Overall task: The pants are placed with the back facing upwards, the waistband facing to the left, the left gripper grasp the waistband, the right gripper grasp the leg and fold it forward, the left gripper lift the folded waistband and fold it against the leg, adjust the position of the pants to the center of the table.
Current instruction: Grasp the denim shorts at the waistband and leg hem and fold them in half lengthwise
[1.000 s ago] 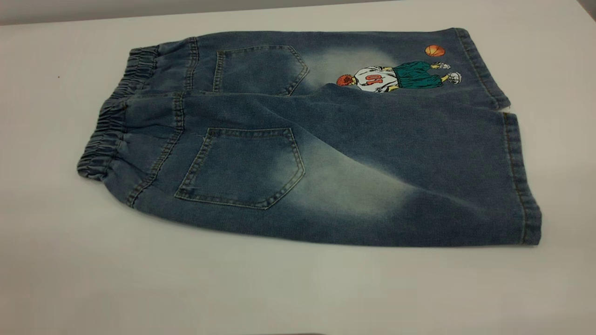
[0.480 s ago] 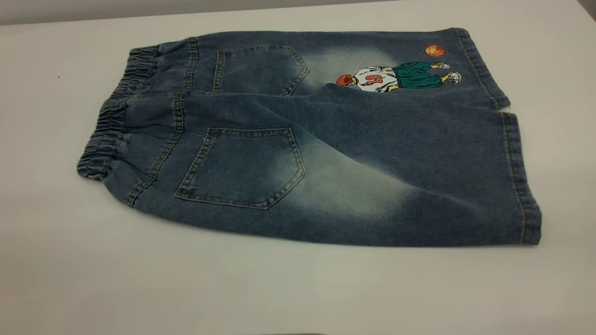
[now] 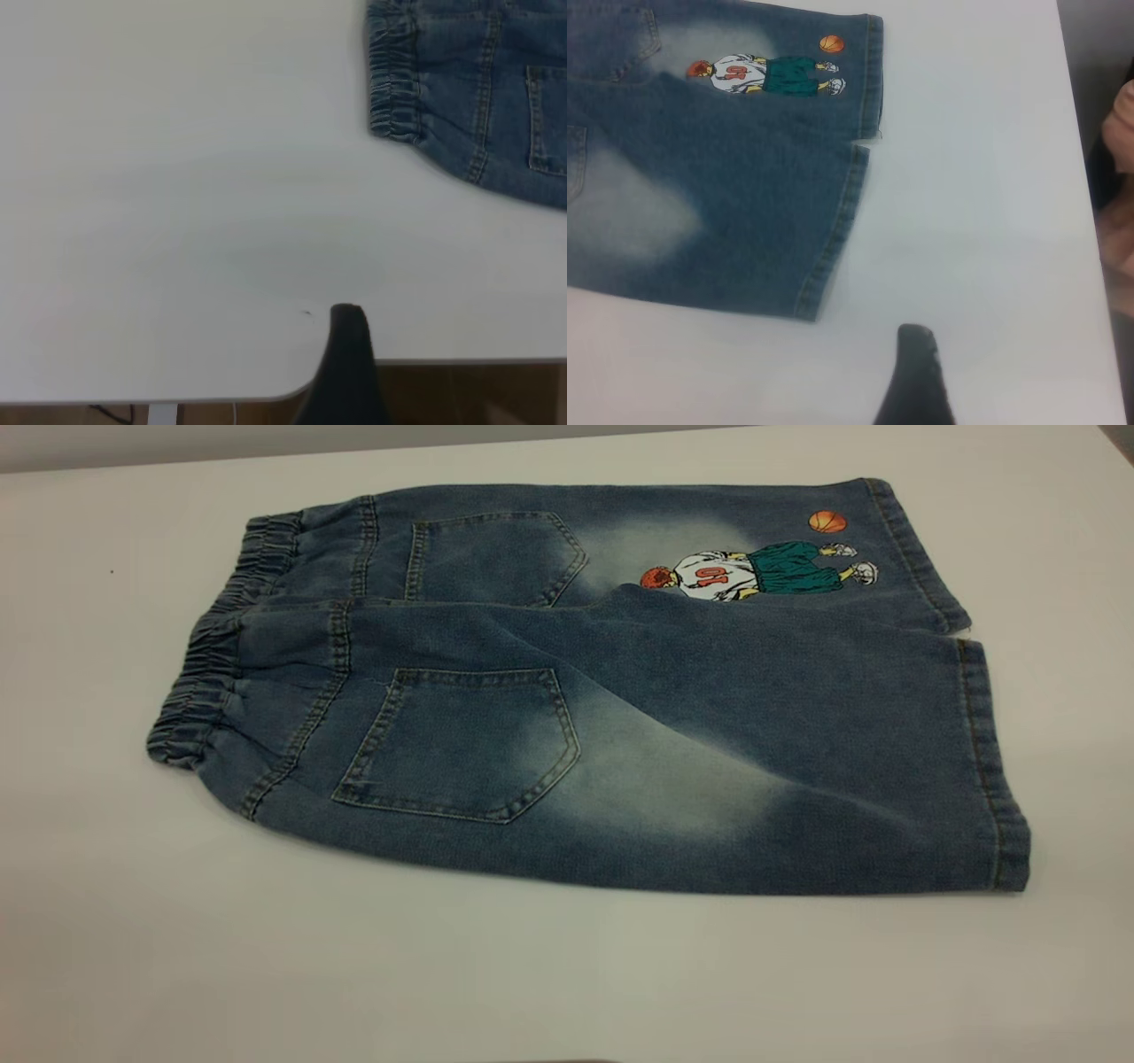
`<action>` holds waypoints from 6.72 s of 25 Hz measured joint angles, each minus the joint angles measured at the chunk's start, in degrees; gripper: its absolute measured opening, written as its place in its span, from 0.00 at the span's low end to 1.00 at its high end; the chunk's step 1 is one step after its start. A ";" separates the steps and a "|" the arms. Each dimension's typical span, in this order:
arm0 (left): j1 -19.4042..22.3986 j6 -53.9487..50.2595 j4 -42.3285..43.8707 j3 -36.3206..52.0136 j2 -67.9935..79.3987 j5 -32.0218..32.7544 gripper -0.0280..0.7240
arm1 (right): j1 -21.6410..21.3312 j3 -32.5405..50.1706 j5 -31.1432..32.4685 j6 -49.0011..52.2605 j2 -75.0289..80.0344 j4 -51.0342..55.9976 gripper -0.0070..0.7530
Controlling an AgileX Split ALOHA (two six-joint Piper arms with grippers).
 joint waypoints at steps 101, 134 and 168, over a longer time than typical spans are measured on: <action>-5.03 2.87 -9.67 -38.82 122.76 -33.70 0.15 | 0.00 -22.92 -13.92 0.00 51.82 4.94 0.76; -5.03 22.03 -15.84 -49.48 122.93 -24.97 0.15 | 21.79 -29.16 -11.36 -13.08 99.74 10.90 0.73; -5.03 21.98 -15.96 -49.48 122.93 -24.97 0.15 | 22.80 -27.45 -23.68 -5.36 120.37 9.62 0.68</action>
